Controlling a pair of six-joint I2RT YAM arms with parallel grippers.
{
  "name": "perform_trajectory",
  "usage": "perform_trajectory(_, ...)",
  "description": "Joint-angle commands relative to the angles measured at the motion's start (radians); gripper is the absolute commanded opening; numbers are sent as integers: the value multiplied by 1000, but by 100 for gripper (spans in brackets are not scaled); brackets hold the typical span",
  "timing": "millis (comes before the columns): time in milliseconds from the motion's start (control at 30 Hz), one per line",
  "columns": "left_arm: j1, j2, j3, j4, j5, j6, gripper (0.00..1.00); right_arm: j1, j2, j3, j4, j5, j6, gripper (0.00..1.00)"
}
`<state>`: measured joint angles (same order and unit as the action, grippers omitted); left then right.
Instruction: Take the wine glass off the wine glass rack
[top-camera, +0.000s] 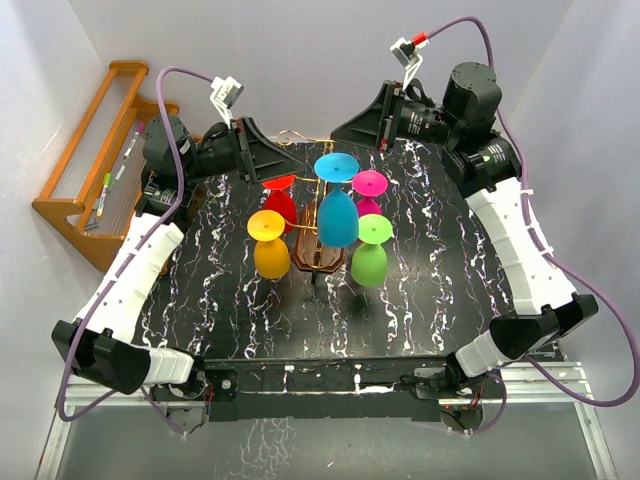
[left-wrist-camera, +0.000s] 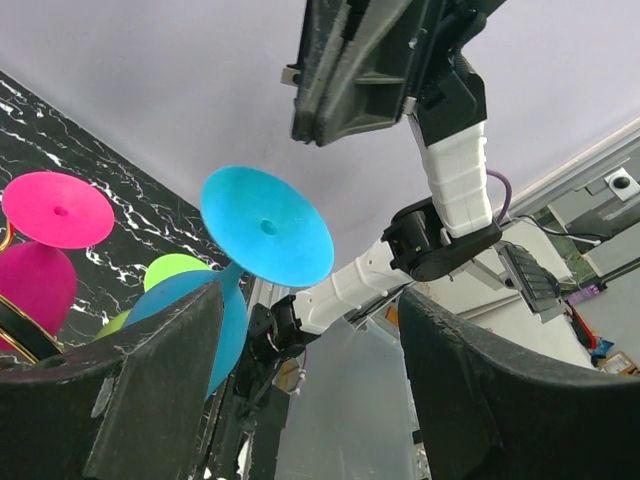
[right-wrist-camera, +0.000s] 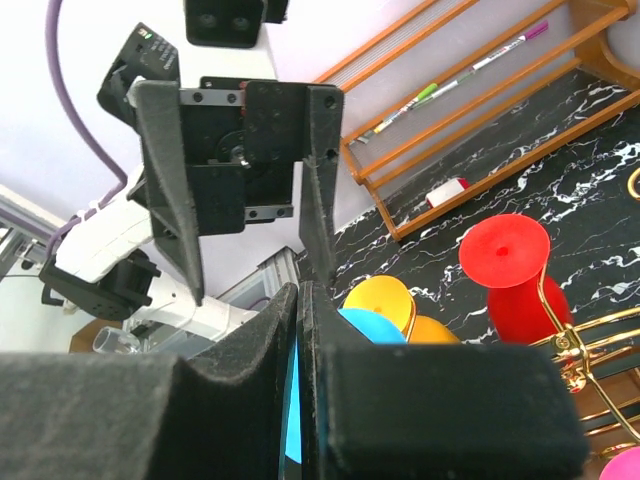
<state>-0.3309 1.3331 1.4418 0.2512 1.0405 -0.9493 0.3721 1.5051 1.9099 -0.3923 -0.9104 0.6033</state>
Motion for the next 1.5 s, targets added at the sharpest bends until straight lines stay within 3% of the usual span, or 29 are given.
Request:
perform_trajectory(0, -6, -76, 7, -43, 11, 47, 68, 13, -5, 64, 11, 53, -32, 8)
perform_trajectory(167, -5, -89, 5, -118, -5, 108, 69, 14, -4, 75, -25, 90, -62, 8)
perform_trajectory(433, -6, -71, -22, -97, 1, 79, 68, 16, -29, 48, -31, 130, -72, 10)
perform_trajectory(600, -5, -70, 0, -138, 11, 87, 68, 16, -80, 33, -49, 248, -93, 45)
perform_trajectory(700, -5, -48, 21, -171, 25, 73, 68, 16, -126, 8, -54, 343, -98, 58)
perform_trajectory(867, -7, -21, 26, -201, 38, 67, 65, 16, -190, -32, -100, 452, -119, 61)
perform_trajectory(1100, -7, -40, 11, -230, 7, 90, 65, 16, -285, -213, -99, 320, -234, 64)
perform_trajectory(1233, -7, -20, 5, -146, 24, 4, 63, 16, -278, -229, -114, 311, -203, 61)
perform_trajectory(1467, -7, -3, 34, -178, 10, 14, 63, 16, -251, -233, -124, 321, -134, 58)
